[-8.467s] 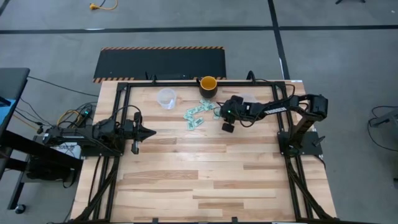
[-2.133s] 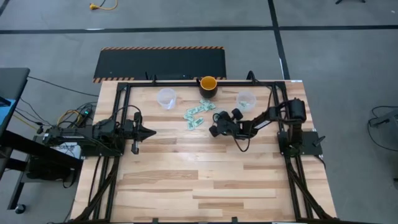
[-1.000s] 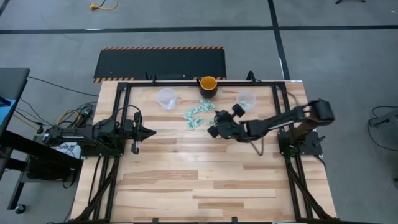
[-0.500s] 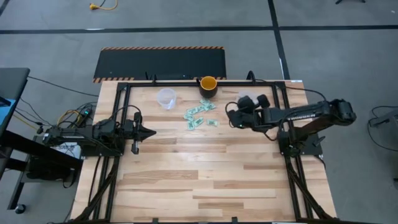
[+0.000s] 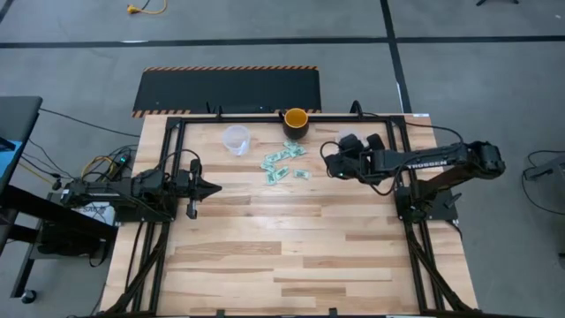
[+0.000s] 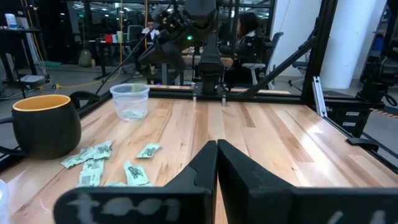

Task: Pick and place Stevia / Truvia into bins
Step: Put the stevia packet into the right transparent container

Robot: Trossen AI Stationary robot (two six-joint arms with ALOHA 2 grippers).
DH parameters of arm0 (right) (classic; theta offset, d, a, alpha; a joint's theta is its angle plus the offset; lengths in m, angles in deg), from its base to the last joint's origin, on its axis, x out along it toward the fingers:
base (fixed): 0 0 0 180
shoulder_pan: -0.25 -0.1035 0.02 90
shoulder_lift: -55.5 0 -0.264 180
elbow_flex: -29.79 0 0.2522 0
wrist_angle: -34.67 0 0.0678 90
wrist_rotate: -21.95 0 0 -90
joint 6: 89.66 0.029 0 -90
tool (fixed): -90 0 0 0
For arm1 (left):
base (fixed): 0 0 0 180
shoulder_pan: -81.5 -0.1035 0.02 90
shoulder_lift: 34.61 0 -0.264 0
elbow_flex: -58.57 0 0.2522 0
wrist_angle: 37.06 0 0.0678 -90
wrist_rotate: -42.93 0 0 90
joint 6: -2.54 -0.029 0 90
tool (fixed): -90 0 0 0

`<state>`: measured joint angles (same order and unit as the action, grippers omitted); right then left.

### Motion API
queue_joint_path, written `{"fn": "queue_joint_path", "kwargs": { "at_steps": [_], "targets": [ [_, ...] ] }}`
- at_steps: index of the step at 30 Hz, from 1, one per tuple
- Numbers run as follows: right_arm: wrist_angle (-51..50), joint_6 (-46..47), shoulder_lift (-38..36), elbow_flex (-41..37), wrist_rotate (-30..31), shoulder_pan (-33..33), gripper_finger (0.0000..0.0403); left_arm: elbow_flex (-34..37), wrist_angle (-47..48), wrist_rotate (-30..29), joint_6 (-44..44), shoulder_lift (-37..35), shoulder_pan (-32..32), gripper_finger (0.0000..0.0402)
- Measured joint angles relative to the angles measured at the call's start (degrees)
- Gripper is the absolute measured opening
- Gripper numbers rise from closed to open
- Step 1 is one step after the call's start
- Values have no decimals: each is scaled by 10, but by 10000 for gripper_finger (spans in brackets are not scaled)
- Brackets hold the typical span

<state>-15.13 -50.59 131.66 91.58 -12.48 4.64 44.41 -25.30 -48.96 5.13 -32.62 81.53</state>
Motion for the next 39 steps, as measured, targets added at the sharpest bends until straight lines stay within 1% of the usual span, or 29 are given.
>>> {"fn": "queue_joint_path", "kwargs": {
  "at_steps": [7,11,13,17,20,23,27,31,35,39],
  "targets": [
    [11,-6,0,0,-6,-5,96,0,0,0,0,0,0,0],
    [51,-65,0,0,-47,-24,112,0,0,0,0,0,0,0],
    [81,-112,0,0,-86,-34,114,0,0,0,0,0,0,0],
    [146,-204,1,-2,-210,-44,115,0,0,0,0,0,0,0],
    [186,-244,24,-4,-291,-44,115,0,0,0,0,0,0,0],
    [218,-259,63,-3,-329,-40,117,0,0,0,0,0,0,0],
    [249,-269,126,-4,-326,-36,131,0,0,0,0,0,0,0],
    [309,-299,173,-3,-325,-31,159,0,0,0,0,0,0,0],
    [341,-320,198,1,-331,-26,194,0,0,0,0,0,0,0],
    [337,-338,224,11,-341,-22,223,0,0,0,0,0,0,0]
  ]
}}
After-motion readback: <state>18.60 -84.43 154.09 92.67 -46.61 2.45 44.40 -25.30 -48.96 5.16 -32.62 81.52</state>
